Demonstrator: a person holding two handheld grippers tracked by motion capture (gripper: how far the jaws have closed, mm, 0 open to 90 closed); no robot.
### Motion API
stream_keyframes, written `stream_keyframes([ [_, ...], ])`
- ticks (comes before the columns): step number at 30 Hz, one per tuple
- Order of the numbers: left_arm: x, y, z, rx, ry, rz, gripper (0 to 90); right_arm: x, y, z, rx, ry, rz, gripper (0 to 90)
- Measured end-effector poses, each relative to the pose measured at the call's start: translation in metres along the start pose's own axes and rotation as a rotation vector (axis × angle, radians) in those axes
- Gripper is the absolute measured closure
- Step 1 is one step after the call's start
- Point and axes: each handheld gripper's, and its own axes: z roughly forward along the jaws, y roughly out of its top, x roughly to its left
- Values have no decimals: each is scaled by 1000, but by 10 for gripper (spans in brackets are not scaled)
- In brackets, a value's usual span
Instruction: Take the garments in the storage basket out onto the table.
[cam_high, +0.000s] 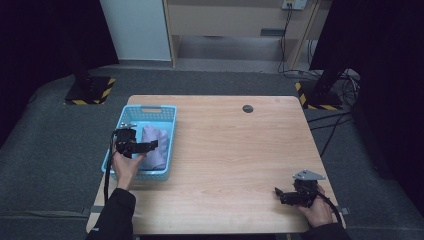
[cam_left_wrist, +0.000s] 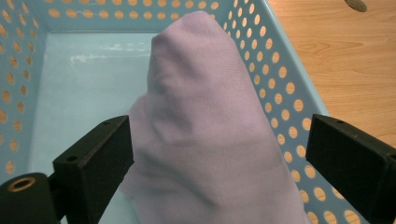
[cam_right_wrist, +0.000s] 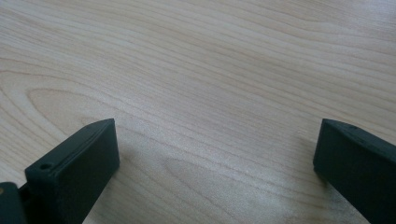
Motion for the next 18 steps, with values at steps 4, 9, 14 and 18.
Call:
stream_keyframes([
  [4, -1, 1, 2, 4, 0, 3, 66, 0, 0, 0, 0, 0, 0, 5],
  [9, -1, 5, 6, 5, 5, 2, 65, 0, 0, 0, 0, 0, 0, 5],
  [14, -1, 6, 11, 11, 5, -2, 67, 0, 0, 0, 0, 0, 0, 5],
  [18, -1, 9, 13, 15, 7, -6, 70, 0, 0, 0, 0, 0, 0, 5],
])
